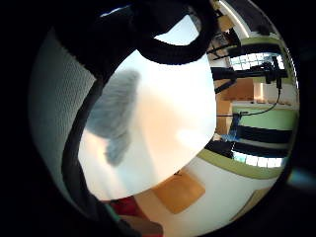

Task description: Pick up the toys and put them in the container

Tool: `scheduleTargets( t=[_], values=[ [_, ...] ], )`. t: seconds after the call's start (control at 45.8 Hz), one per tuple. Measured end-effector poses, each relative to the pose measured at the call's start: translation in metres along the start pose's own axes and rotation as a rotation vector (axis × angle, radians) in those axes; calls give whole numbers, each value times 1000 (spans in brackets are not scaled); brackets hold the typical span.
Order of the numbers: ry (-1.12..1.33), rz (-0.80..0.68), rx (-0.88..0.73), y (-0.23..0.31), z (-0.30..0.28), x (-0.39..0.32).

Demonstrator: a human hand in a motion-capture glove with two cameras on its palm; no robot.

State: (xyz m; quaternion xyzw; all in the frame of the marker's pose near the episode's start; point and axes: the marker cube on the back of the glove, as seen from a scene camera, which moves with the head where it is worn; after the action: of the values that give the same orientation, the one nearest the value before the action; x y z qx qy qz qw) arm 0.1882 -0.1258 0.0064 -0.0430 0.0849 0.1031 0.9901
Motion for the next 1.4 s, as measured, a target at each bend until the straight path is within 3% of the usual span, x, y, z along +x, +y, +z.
scheduleTargets(
  t=[0.59, 1.07, 1.398],
  values=[
    [12, 91, -75, -15, 61, 26],
    [93, 38, 214, -1, 61, 9],
    [-3, -21, 160, 3, 48, 0]
  ],
)
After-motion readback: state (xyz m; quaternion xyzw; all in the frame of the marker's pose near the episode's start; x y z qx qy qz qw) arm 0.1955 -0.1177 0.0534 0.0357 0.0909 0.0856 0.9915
